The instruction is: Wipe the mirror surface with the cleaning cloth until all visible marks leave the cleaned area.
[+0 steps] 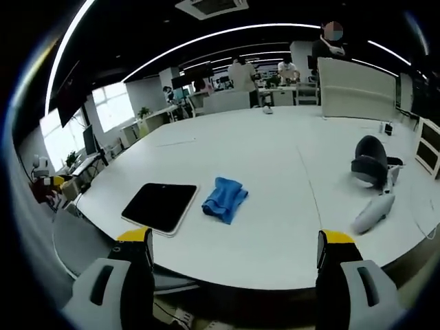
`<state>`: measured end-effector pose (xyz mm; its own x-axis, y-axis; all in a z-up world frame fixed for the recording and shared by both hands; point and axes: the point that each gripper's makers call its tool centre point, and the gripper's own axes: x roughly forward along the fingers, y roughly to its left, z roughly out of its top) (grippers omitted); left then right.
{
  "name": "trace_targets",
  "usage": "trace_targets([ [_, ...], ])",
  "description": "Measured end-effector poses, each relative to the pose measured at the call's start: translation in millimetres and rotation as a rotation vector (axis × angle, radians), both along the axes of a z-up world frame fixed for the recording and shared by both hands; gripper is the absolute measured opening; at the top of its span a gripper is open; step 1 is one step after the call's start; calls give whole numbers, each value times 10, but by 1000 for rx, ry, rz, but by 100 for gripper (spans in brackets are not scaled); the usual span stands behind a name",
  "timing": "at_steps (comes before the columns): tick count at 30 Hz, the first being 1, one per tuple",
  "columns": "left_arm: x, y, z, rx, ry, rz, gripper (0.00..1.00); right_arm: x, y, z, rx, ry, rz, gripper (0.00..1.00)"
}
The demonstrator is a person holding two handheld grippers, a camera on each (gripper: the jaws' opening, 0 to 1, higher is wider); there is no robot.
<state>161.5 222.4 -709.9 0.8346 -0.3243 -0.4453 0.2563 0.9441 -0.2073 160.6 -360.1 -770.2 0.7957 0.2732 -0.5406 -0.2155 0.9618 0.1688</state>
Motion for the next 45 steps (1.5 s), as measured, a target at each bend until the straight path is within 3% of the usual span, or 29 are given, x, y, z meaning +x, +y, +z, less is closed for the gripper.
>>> trace_targets([
  [3,62,-51,8,38,-10,-18,99,11,48,-26,-18,4,16,98],
  [11,220,-7,5,38,-9,-17,99,57,118,-8,-18,31,9,98],
  [17,303,22,-25,48,-13,-4,99,204,142,50,-11,29,-6,98],
  [26,408,-48,-180,34,0,-20,99,707,279,161,-31,-11,-66,96],
  [29,388,-105,-192,37,7,-43,99,868,345,175,-22,-18,-67,89],
  [31,373,-131,-191,34,8,-49,99,966,420,170,-46,-31,-52,92],
  [37,261,-234,-300,25,39,-68,99,1246,484,-9,-78,-33,-118,85],
  [43,208,-273,-373,16,59,-71,99,1368,673,-418,-130,39,-81,82],
  [45,202,-277,-383,18,63,-73,99,1413,685,-517,-147,44,-99,73],
])
